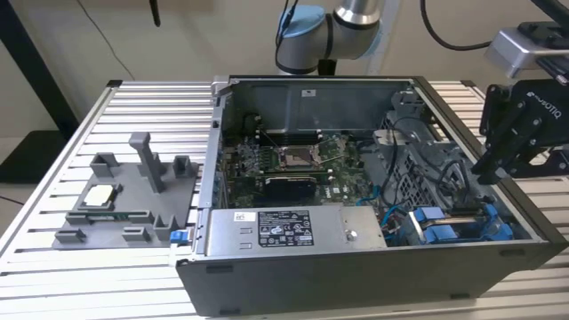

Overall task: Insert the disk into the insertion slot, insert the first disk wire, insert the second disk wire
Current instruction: 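Insert the second disk wire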

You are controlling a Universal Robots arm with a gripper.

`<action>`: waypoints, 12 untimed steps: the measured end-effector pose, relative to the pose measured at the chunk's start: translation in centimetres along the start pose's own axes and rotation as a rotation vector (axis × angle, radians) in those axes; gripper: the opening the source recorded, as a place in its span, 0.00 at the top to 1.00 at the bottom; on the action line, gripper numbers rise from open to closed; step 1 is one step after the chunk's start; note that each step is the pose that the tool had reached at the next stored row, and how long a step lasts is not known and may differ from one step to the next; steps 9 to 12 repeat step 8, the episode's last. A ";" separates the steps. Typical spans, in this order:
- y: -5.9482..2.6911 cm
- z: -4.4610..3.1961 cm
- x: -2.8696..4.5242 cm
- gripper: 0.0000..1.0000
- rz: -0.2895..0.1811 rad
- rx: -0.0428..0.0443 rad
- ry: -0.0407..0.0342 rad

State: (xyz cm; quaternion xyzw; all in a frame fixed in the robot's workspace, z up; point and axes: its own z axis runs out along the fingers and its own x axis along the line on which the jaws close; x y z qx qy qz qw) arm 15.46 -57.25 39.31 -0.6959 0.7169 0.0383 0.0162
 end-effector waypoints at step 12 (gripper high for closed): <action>0.00 -0.06 -0.01 0.76 0.000 0.0002 -0.0004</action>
